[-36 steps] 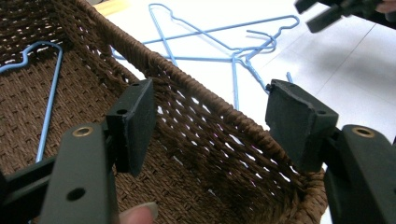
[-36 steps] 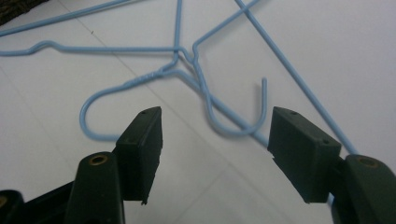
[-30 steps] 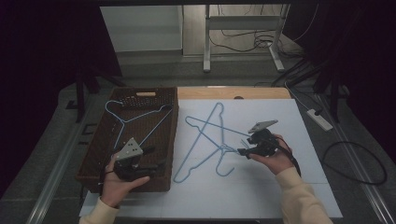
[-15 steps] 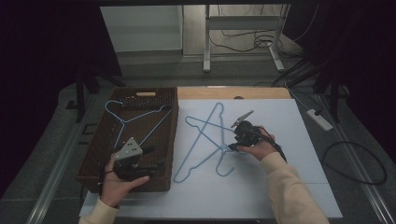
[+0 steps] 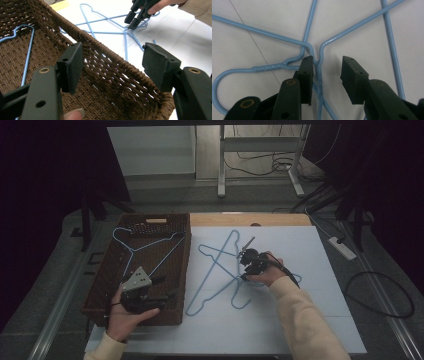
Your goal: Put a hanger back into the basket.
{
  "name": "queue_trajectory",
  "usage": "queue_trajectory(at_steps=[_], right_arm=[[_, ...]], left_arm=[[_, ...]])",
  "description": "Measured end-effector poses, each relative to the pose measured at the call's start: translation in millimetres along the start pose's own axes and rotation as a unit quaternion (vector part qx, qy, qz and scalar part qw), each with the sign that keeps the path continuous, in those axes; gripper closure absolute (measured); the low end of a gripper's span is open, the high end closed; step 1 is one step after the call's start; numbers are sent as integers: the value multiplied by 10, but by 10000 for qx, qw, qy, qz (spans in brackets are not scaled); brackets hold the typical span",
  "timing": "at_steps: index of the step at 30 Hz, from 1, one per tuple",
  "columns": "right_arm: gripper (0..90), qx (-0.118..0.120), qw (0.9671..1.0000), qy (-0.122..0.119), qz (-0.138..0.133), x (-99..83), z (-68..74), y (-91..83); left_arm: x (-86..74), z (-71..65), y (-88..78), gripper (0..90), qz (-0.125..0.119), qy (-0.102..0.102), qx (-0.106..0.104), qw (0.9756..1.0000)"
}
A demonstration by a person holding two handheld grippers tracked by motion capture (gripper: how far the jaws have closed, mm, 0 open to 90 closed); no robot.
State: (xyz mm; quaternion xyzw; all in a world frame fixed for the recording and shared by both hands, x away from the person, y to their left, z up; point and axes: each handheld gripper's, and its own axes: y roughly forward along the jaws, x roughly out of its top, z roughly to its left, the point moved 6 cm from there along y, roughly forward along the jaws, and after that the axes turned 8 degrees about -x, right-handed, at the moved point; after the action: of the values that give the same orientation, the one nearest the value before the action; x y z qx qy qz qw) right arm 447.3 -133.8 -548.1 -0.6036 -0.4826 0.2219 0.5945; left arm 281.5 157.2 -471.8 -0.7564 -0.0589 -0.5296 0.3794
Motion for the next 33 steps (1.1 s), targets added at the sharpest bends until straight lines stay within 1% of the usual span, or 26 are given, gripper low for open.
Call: queue_trajectory(at_steps=[1,3,4,6,8,9,11,12,16,17,19,23,24,26,27,28,29,30,31,32,33], right_arm=[[631,0,10000,0,0,0,0,0],[650,28,9999,-74,151,32,7,15],[650,28,9999,-74,151,32,7,15],[661,15,9996,-107,249,39,8,25],[684,-18,9995,-84,304,41,1,43],[691,-95,9991,-108,390,29,-5,64],[739,11,9992,-11,398,28,-8,67],[800,100,9992,9,398,28,4,64],[827,103,9991,7,420,34,20,62],[849,76,9990,22,441,36,28,58],[861,28,9990,-29,452,24,25,41],[863,32,9994,45,344,9,13,-11],[864,10,9995,125,281,-1,3,-69],[864,-36,9995,234,216,-17,-11,-127],[865,-38,9995,279,153,-25,-23,-162],[865,-38,9995,279,153,-25,-23,-162],[865,-48,9995,303,91,-30,-33,-187],[865,-40,9993,380,-60,-60,-50,-262],[865,-40,9993,380,-60,-60,-50,-262],[865,-15,9989,428,-182,-94,-56,-327],[866,-36,9986,462,-240,-111,-56,-356]], left_arm=[[2,-3,0,345,-1,9,-7,10000],[4,-7,1,345,2,12,-11,10000],[4,-7,1,345,2,12,-11,10000],[5,-8,2,345,-2,14,-9,10000],[6,-8,1,345,-3,16,-12,10000],[6,-7,0,345,-4,17,-13,10000],[7,-6,-1,345,-8,16,-11,10000],[7,-4,0,345,-6,16,-11,10000],[8,-6,3,346,-2,17,-11,10000],[9,-7,1,345,2,18,-10,10000],[17,-12,-5,346,-17,20,-6,10000],[24,-17,-9,347,-32,31,1,10000],[28,-22,-9,348,-46,42,6,10000],[33,-26,-10,349,-44,57,10,10000],[34,-28,-11,348,-46,61,12,10000],[34,-28,-11,349,-46,61,12,10000],[37,-32,-14,349,-51,60,11,10000],[38,-34,-15,350,-58,54,16,10000],[41,-36,-17,350,-62,59,19,10000],[48,-41,-19,350,-70,74,23,9999],[52,-45,-20,350,-73,76,25,9999]])
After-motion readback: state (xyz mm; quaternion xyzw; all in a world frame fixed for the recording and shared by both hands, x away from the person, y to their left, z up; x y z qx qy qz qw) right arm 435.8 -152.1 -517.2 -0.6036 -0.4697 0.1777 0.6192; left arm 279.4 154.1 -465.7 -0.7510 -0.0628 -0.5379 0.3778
